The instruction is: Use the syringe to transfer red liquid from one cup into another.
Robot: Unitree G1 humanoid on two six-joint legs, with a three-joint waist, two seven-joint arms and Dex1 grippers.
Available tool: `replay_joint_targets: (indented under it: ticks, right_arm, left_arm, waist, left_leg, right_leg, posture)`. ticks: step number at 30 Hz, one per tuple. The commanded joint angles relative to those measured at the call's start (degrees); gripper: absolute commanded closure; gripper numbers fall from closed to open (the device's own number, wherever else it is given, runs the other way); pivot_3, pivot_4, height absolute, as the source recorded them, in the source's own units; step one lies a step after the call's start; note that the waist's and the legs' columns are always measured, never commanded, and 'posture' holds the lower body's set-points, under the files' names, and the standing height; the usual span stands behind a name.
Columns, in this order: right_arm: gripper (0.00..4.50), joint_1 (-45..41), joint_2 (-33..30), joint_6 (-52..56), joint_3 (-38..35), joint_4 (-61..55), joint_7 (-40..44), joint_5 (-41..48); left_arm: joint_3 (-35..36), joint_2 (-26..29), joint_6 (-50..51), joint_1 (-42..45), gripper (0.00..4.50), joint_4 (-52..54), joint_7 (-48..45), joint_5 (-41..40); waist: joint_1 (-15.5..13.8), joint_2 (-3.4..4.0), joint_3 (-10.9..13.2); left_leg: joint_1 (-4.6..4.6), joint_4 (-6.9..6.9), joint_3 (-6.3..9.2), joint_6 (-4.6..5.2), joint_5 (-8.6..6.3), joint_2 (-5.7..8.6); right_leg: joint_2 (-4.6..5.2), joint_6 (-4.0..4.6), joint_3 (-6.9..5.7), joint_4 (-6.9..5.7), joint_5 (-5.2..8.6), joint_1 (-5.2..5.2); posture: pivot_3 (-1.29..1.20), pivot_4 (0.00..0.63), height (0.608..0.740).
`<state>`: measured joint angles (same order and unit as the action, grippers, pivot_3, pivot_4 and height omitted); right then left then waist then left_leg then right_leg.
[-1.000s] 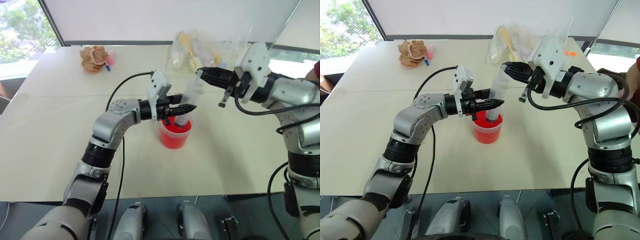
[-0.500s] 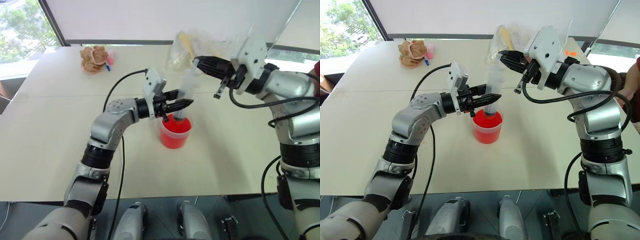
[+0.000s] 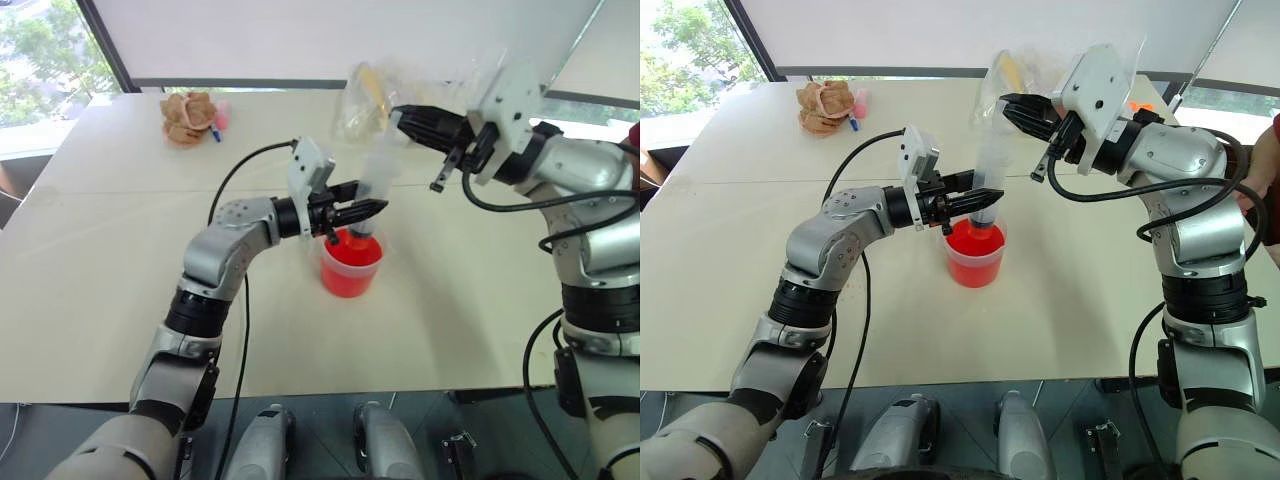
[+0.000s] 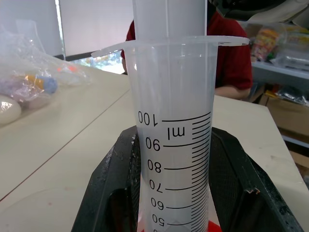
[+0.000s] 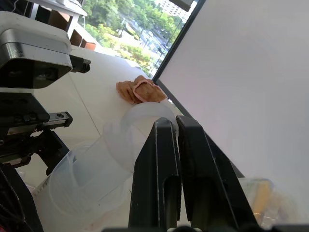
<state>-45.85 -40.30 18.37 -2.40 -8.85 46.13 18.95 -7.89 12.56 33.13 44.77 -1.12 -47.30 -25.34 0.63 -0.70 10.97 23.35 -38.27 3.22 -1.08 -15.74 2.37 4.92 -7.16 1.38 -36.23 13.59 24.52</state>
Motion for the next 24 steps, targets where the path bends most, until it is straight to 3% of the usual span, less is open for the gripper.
replay_joint_targets:
  ticks: [1, 4, 7, 14, 18, 24]
  right_arm:
    - [2.65, -1.65, -0.79, -2.13, -5.47, -1.48, -3.15, 0.06]
    - [1.16, 0.43, -1.49, -1.42, -6.59, -1.69, -1.98, 1.28]
    - [1.16, 2.49, -2.11, -1.11, -8.91, -1.60, -2.27, 1.92]
    - [1.16, 6.29, 0.04, 4.29, -28.45, 4.32, -7.54, 16.92]
    - [1.16, 7.30, 0.24, 1.96, -28.07, 5.60, -9.29, 15.15]
    - [1.16, 6.64, 0.14, -0.90, -24.50, 6.99, -9.32, 12.99]
  left_arm:
    - [0.73, -0.89, 1.87, 1.16, 3.15, 0.39, -0.08, -1.94]
    - [4.26, -2.05, 4.93, 2.57, 3.15, 0.35, 1.57, -5.63]
    - [5.55, -2.01, 6.37, 2.78, 3.15, 1.19, 2.26, -7.02]
    - [6.11, -0.05, 7.17, 2.67, 3.15, 2.92, 2.40, -7.60]
    - [8.00, 0.48, 6.25, 5.41, 3.15, 2.20, 2.61, -8.42]
    - [12.57, 0.48, 4.27, 16.53, 3.15, -2.92, 1.65, -10.91]
  waist:
    - [-0.05, 0.00, 0.00]
    - [-0.04, 0.00, 0.00]
    - [0.02, 0.00, 0.00]
    - [-0.16, 0.00, 0.00]
    - [0.17, 0.01, 0.00]
    - [0.13, 0.06, -0.03]
  left_leg:
    - [0.00, 0.00, 0.00, 0.00, 0.00, 0.00]
    - [0.01, 0.00, 0.00, 0.00, 0.00, 0.00]
    - [0.00, 0.00, 0.01, 0.00, 0.00, 0.00]
    - [0.01, 0.00, 0.01, 0.01, 0.00, 0.00]
    - [-0.01, 0.00, -0.01, 0.00, 0.00, -0.01]
    - [-0.04, 0.00, -0.07, -0.02, 0.01, -0.02]
  right_leg:
    - [0.00, 0.00, 0.00, 0.00, 0.00, 0.00]
    - [0.01, 0.00, 0.00, 0.00, 0.00, 0.00]
    - [0.00, 0.00, 0.00, 0.00, 0.00, 0.00]
    - [0.02, 0.00, 0.00, 0.00, 0.00, -0.02]
    - [-0.01, 0.00, 0.01, 0.00, 0.00, -0.02]
    - [-0.09, 0.04, 0.04, -0.05, -0.03, -0.02]
  posture:
    - [0.00, 0.150, 0.740]
    - [0.00, 0.150, 0.740]
    - [0.00, 0.150, 0.740]
    - [0.00, 0.150, 0.740]
    - [0.00, 0.150, 0.740]
    - [0.00, 0.150, 0.740]
